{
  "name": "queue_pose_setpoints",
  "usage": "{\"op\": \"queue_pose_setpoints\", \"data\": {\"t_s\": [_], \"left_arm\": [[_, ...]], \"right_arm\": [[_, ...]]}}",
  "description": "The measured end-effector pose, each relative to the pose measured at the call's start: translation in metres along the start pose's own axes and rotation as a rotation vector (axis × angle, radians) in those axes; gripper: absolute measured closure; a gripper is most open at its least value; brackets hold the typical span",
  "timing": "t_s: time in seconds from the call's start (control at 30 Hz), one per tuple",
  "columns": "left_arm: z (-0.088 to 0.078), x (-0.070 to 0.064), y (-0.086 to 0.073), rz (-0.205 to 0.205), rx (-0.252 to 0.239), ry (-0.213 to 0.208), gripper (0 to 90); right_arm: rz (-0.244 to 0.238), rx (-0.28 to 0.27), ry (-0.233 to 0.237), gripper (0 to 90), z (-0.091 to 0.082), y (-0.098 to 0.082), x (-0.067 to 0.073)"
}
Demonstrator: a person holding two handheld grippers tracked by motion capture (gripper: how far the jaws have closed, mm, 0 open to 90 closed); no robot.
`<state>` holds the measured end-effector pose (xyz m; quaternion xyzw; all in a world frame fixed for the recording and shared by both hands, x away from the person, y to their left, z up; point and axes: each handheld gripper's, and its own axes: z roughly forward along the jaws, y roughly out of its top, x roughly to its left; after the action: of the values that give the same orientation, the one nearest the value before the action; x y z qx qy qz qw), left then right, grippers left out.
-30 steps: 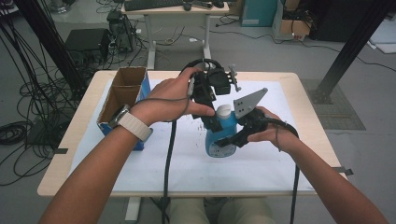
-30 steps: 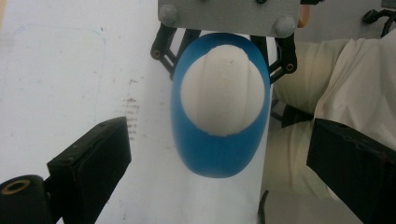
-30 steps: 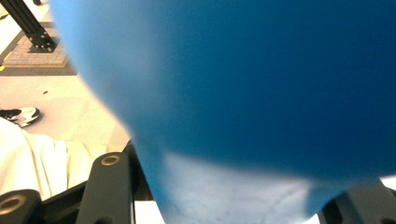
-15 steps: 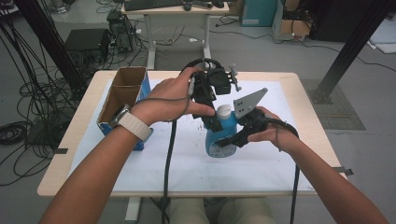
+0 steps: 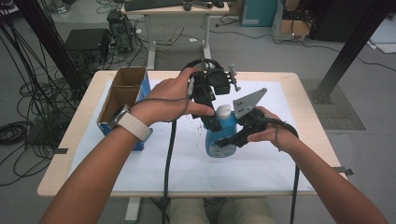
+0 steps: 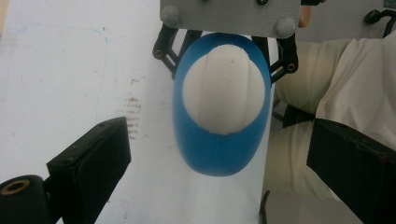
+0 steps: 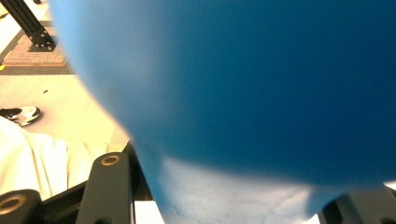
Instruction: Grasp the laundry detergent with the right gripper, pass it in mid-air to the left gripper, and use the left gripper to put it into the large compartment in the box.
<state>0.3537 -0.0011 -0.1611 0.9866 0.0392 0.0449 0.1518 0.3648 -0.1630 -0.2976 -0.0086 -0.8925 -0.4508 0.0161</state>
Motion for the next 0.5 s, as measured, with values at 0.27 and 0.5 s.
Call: {"op": "queue_pose_setpoints", "data": {"t_s": [0.27, 0.5], "left_arm": [[0.0002, 0.0001, 0.0001, 0.002, -0.003, 0.001, 6.5], [0.0007, 0.0001, 0.0006, 0.002, 0.0, 0.001, 6.5]], "right_arm": [[0.003, -0.003, -0.001, 43.1, 0.0, 0.0002, 0.0001], [0.001, -0.002, 0.002, 43.1, 0.0, 0.0002, 0.0]]}}
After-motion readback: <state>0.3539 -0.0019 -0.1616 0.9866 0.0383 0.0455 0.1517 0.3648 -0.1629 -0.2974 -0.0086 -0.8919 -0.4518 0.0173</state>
